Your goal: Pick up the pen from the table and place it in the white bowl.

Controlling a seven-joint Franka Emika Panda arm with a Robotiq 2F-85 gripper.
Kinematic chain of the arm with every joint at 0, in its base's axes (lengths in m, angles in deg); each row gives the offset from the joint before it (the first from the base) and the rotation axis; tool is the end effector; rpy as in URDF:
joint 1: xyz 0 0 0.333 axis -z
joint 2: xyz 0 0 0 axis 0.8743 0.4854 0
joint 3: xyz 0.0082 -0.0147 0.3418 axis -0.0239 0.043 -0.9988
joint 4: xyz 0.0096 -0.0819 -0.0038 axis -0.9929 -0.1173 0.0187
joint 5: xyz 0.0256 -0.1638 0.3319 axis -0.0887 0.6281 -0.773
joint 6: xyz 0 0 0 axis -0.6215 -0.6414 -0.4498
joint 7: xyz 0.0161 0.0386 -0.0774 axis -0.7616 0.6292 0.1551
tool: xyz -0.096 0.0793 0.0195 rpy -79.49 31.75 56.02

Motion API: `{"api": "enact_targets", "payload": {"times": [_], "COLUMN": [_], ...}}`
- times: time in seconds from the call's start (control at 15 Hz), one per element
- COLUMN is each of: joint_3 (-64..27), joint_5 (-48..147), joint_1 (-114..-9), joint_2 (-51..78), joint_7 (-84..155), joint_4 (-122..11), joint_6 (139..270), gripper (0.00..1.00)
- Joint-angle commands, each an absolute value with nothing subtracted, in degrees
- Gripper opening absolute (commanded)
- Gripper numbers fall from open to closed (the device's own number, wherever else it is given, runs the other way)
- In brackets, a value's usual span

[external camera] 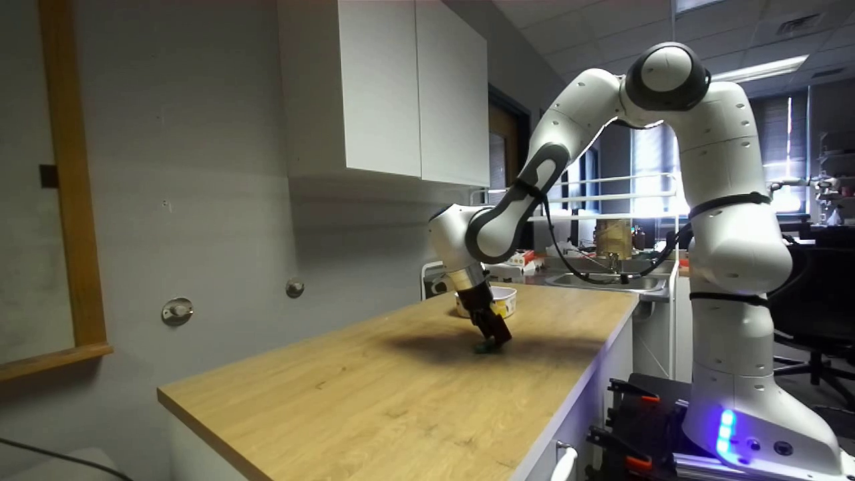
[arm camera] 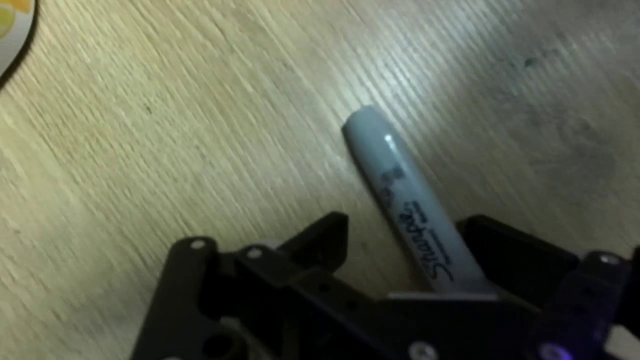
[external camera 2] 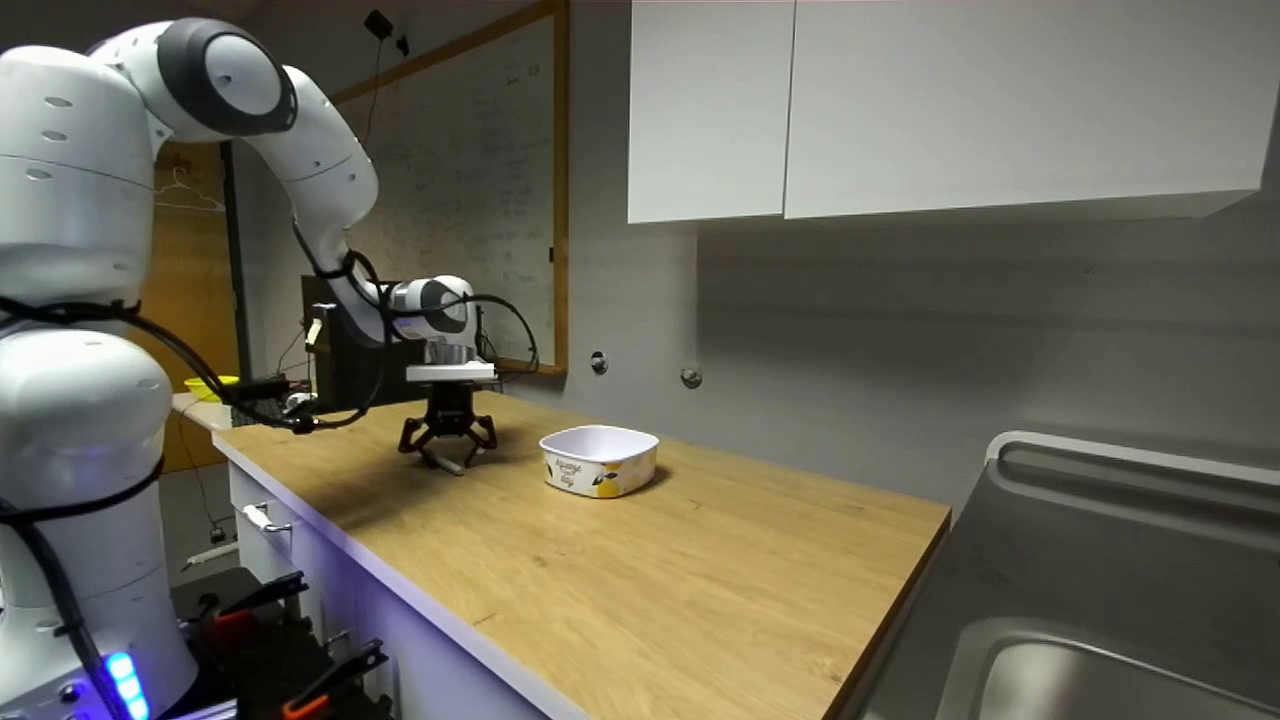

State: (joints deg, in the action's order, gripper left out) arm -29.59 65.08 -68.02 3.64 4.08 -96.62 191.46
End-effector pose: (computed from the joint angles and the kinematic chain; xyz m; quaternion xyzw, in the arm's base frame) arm 0.4535 0.0961 0.2953 0.8776 0.4388 -0.1673 0.0959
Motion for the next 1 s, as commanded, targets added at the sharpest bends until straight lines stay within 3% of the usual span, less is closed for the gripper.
{"api": "enact_targets", "payload": {"times": [0.0, 0.2, 0.4, 0.93], "joint_3": [-29.6, -29.7, -29.8, -30.7], "joint_5": [65.2, 65.3, 65.5, 64.5], "joint_1": [-67.5, -67.6, -67.7, -68.6], "joint_2": [5.3, 4.9, 4.5, 0.0], "joint_7": [3.6, 3.9, 4.1, 4.4], "joint_4": [-95.5, -95.4, -95.8, -97.4], "joint_6": [191.7, 191.1, 190.7, 190.8], "gripper": [0.37, 0.14, 0.04, 0.10]}}
